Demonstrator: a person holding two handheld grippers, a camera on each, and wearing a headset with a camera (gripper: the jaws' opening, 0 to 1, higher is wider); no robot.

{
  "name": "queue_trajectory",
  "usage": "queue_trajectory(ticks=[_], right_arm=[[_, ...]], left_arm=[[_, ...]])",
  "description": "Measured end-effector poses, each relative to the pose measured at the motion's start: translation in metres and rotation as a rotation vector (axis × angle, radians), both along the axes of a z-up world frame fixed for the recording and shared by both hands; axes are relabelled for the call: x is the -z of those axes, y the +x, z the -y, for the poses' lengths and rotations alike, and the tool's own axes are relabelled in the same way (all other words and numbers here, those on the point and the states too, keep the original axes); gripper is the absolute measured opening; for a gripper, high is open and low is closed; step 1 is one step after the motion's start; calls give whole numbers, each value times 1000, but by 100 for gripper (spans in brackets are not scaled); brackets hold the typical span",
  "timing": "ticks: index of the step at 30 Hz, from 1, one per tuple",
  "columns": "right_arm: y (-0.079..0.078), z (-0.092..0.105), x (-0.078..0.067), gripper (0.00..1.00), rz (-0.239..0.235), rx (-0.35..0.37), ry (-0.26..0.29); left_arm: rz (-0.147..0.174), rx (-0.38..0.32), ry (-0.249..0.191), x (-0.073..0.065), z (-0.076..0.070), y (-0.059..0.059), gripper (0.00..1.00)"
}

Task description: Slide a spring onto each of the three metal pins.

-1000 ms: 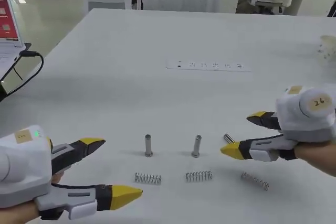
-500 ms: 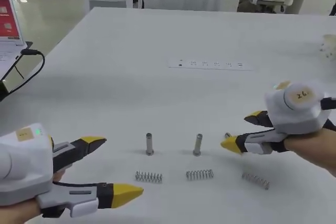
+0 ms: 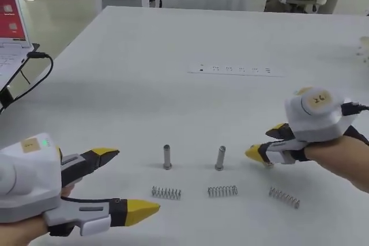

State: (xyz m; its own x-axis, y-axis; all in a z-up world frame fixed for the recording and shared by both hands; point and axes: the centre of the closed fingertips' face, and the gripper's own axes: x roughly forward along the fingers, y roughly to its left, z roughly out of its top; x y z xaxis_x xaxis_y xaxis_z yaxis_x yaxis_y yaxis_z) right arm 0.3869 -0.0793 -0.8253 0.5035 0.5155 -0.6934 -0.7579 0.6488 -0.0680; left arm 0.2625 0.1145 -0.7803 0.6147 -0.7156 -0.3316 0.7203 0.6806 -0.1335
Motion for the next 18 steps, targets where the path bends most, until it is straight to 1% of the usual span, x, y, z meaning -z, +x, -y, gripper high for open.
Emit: queue_trajectory(ticks=[3,4,6,7,9,11,18], right_arm=[[1,1,3,39,-11,5,-7],[2,2,4,39,-13,12,-18],[3,2,5,38,-18,17,-18],[3,3,7,37,-31,27,-21],[3,3,7,36,-30,29,-22],[3,3,9,33,-45,39,-23],[4,1,12,28,-60,48,-33]], left_arm=[[0,0,1,0,0,0,82],[-1,0,0,0,0,0,82],[0,-2,0,0,0,0,82],[0,-3,0,0,0,0,82],[-1,-4,-1,0,-1,0,82],[-1,-4,-1,0,-1,0,82],[-2,-4,-2,0,-1,0,81]])
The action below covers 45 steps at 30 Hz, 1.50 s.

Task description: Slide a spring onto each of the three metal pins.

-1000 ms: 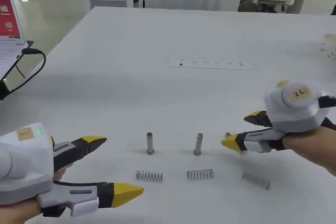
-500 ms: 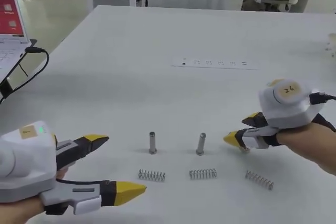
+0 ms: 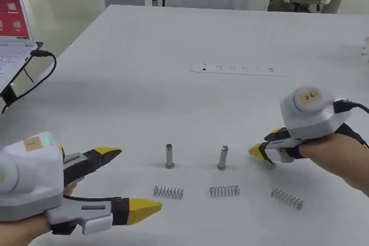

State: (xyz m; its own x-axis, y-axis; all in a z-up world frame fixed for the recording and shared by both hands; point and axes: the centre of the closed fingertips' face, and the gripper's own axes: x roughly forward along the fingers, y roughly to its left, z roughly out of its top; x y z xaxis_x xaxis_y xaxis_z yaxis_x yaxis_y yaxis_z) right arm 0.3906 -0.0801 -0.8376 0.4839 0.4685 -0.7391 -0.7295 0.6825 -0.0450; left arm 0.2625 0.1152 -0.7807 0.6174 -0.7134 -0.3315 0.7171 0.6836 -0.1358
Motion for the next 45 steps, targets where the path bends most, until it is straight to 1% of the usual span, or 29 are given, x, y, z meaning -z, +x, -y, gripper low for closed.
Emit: queue_trajectory(ticks=[9,12,19,21,27,32,34,41,45], right_arm=[[2,0,7,19,-36,28,-17],[0,0,8,18,-42,29,-20],[2,-1,11,15,-54,43,-27],[3,-2,11,14,-54,43,-26],[5,-1,14,13,-58,45,-51],[6,-1,14,12,-62,50,-54],[6,1,15,12,-64,53,-69],[6,-1,16,10,-69,48,-72],[5,-1,16,7,-60,42,-89]], left_arm=[[0,-3,-1,0,-1,0,81],[-1,-2,-1,1,-1,0,81],[-3,4,0,1,0,-1,81],[-3,4,-1,0,0,0,81],[-4,4,-2,0,0,-1,80],[-5,3,-3,0,0,-1,80],[-4,3,-3,0,0,-1,80],[-6,-1,-4,1,-1,-1,80],[-6,-2,-6,1,-1,0,80]])
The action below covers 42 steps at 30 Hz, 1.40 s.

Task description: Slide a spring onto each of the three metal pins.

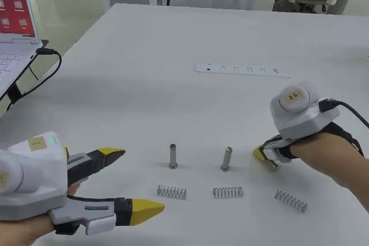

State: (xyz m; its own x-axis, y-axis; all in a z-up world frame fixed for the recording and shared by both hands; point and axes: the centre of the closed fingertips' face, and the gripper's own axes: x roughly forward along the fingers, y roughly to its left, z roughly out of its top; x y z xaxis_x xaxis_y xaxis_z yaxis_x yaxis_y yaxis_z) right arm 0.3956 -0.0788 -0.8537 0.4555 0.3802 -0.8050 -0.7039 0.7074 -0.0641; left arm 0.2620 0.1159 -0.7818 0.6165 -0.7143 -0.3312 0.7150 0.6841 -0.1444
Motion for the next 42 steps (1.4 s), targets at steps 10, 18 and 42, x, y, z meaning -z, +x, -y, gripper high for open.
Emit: queue_trajectory(ticks=[10,18,42], right_arm=[[0,1,1,9,-8,37,8],[-1,0,0,6,-22,51,13],[-7,2,-18,5,3,95,59]], left_arm=[[-2,0,-2,1,0,0,80],[1,-2,-5,0,1,1,80],[11,2,-1,-3,1,0,79]])
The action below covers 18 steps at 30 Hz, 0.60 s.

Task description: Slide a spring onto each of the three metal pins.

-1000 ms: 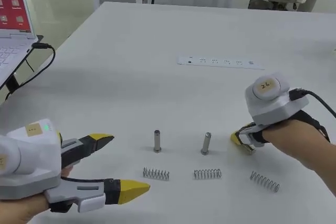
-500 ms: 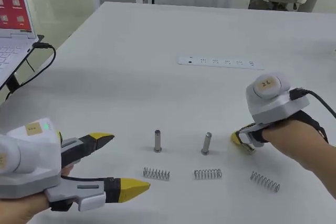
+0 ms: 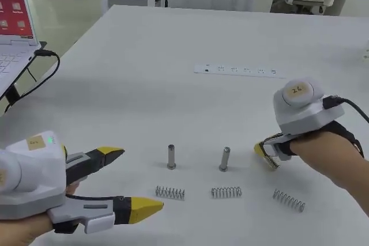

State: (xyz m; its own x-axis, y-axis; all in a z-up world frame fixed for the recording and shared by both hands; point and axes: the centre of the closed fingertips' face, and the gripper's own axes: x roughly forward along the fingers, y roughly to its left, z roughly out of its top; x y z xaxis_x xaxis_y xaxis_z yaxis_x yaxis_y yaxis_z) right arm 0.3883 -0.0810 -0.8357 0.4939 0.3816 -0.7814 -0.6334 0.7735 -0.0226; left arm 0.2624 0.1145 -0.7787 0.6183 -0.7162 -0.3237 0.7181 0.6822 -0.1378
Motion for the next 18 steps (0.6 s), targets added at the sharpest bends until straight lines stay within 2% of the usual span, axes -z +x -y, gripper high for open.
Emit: queue_trajectory(ticks=[18], right_arm=[[-11,8,-17,5,33,19,28]], left_arm=[[6,11,7,-2,2,-2,79]])
